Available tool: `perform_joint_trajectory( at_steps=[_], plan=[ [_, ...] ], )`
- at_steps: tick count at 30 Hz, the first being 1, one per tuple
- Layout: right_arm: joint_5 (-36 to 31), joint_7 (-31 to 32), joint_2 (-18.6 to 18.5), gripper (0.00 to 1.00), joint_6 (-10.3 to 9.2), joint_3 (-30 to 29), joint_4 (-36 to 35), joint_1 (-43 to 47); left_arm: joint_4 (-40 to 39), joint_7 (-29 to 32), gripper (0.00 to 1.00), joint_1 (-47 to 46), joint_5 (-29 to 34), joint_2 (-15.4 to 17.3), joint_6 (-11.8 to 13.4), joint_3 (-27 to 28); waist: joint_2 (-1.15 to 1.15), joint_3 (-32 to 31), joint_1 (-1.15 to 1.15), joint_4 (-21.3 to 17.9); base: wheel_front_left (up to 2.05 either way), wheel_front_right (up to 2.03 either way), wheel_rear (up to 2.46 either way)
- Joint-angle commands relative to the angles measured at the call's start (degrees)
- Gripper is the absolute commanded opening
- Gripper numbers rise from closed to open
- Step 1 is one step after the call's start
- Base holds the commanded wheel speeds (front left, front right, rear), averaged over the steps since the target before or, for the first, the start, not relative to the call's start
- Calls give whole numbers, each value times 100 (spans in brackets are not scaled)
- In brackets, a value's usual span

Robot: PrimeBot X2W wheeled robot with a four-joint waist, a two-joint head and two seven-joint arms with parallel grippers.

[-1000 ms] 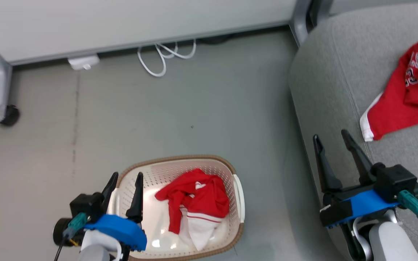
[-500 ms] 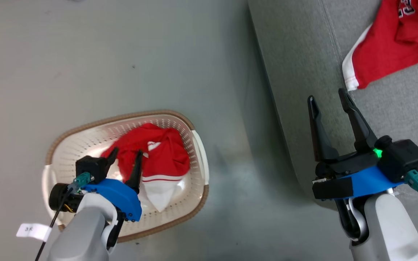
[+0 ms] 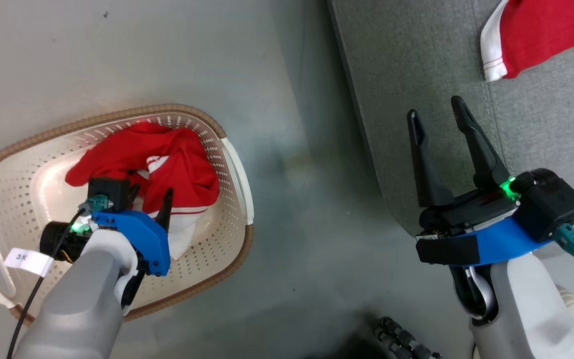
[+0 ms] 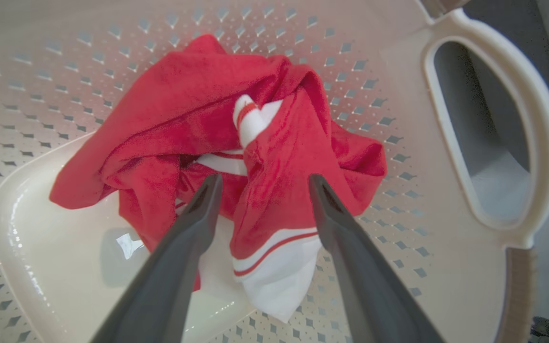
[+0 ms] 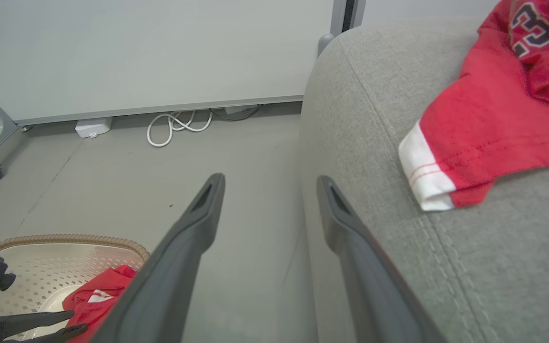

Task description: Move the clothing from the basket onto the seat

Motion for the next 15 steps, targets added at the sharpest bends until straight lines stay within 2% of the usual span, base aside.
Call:
perform_joint_trajectory(
  at_steps=[1,5,9,15],
  plan=[
    [64,-35,3,100,3,23,-23,-98,26,19,100,-110,-46,43,-3,-40,0,140,-1,-57,0,0,0],
    [115,-51,3,100,3,117,-73,-148,194,-17,100,-325,-99,144,-3,-185,0,345,-1,-98,0,0,0],
    [151,-68,3,100,3,189,-77,-171,361,-15,100,-439,-230,96,-3,-244,0,484,-1,-133,0,0,0],
    [183,-78,3,100,3,238,-36,-208,120,275,100,-423,-669,108,-3,-550,0,562,-1,-164,0,0,0]
  ],
)
